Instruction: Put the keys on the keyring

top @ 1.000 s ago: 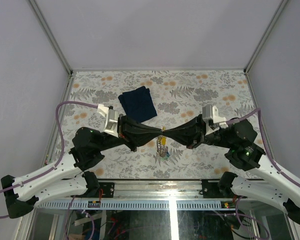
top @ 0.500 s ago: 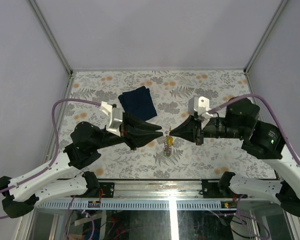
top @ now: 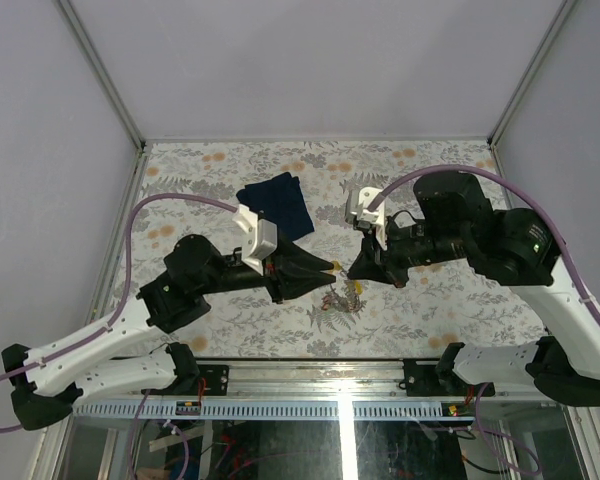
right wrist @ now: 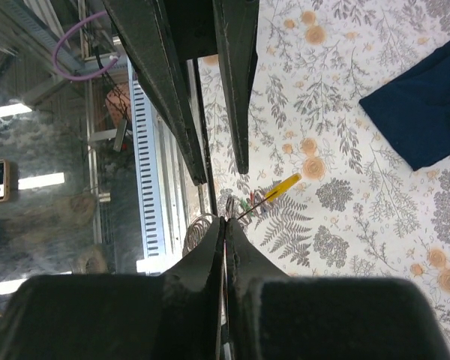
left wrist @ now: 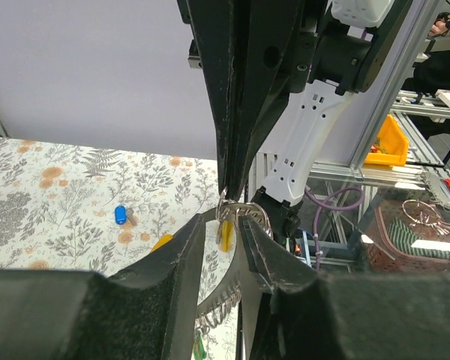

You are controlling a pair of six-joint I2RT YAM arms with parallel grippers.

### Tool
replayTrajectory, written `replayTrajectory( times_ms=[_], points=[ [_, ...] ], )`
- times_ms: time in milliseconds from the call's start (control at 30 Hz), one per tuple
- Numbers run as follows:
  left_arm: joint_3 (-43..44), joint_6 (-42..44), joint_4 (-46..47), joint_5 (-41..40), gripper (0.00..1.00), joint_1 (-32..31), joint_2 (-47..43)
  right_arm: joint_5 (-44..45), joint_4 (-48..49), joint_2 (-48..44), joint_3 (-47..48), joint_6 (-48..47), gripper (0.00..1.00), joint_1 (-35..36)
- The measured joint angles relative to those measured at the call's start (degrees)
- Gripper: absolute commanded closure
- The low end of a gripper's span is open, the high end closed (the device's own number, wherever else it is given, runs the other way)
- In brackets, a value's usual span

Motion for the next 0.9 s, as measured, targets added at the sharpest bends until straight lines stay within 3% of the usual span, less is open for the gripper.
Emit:
replayTrajectory(
  times_ms=[633, 900],
  points=[
    [2.86, 0.66, -2.29, 4.66, 0.75, -0.04, 5.40, -1.05, -3.91, 1.88, 1.03, -2.82, 1.00, 0.00],
    [3.80, 0.83, -2.67, 5.86, 0.91, -0.04, 6.29, -1.51, -3.89, 1.86, 1.03, -3.21, 1.00, 0.00]
  ],
)
